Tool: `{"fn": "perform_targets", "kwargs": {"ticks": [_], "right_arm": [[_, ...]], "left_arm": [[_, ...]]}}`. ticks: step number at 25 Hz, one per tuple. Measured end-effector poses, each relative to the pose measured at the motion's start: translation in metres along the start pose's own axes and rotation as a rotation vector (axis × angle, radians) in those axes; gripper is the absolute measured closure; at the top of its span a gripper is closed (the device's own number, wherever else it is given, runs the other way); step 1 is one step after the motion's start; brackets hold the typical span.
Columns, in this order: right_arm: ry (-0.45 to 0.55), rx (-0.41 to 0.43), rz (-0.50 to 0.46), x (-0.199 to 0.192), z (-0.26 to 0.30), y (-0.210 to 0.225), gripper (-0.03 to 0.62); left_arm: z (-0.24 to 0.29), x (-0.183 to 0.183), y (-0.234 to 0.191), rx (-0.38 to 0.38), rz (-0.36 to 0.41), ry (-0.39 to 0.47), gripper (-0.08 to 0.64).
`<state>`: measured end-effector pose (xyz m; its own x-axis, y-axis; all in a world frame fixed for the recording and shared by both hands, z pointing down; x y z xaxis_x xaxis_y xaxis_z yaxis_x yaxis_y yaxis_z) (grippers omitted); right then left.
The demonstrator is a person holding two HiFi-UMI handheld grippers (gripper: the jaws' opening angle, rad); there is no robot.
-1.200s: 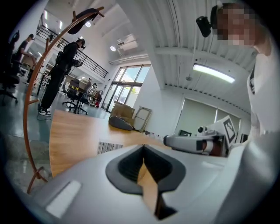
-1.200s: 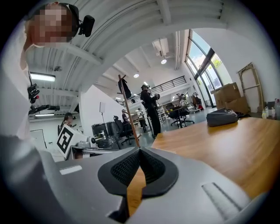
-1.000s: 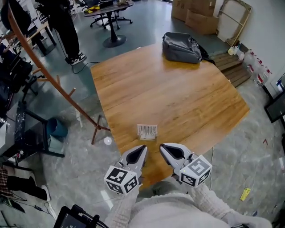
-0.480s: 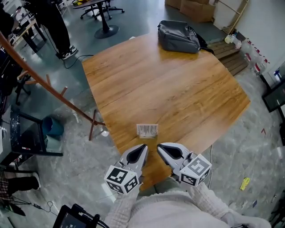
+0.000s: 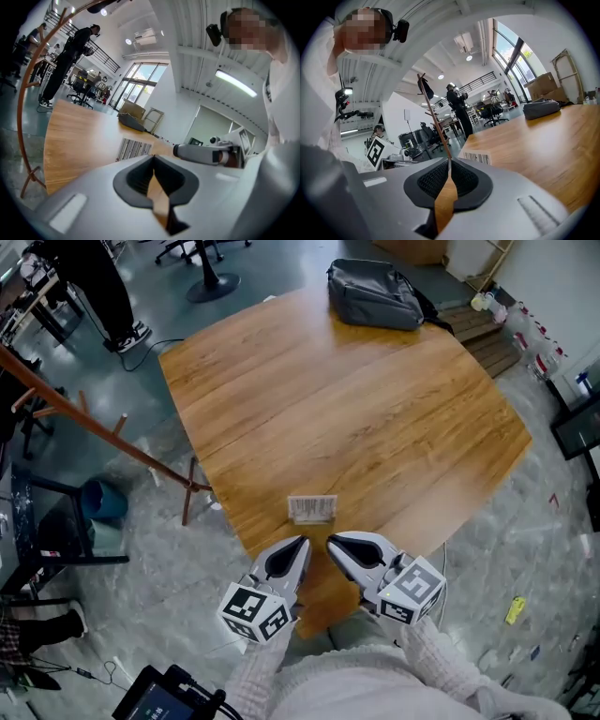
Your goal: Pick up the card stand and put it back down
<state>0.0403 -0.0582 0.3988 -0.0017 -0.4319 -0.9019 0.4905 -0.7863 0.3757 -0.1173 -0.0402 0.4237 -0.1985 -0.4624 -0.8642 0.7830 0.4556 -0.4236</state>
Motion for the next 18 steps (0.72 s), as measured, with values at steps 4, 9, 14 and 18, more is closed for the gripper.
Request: {"fn": "perform_targets", "kwargs": {"ticks": [4,9,14,18], "right_arm": [[-0.019,-0.012,-0.007,-0.009,0.004,0.013,0.559],[-0.044,-0.026,-0.004,-0.026,0.011,0.033,0.514],[-0.079,-0.041,-0.011,-0.033,0.014,0.047,0.502],[-0.111,-0.061,-0.022,-0.042,0.017,0.057,0.494]], "left_arm": [[0.008,-0.006,-0.01,-0.015,0.002,-0.009,0.552],[0.017,-0.015,-0.026,-0.03,0.005,-0.037,0.551],[0.019,-0.017,-0.042,-0.013,0.032,-0.056,0.544],[0.022,-0.024,-0.054,0.027,0.041,-0.059,0.515]]}}
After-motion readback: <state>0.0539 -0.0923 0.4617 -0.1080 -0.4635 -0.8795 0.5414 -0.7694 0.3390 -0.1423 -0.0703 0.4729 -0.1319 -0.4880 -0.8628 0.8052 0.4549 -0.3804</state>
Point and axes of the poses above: the fingertips, and each gripper's own axes: z forward along the fingers, y to its right, x out of its top, the point moved 8 cm from there along -z, backward along the fingers, and after that the axes turned 2 degrees about x, right-handed, at the moved point
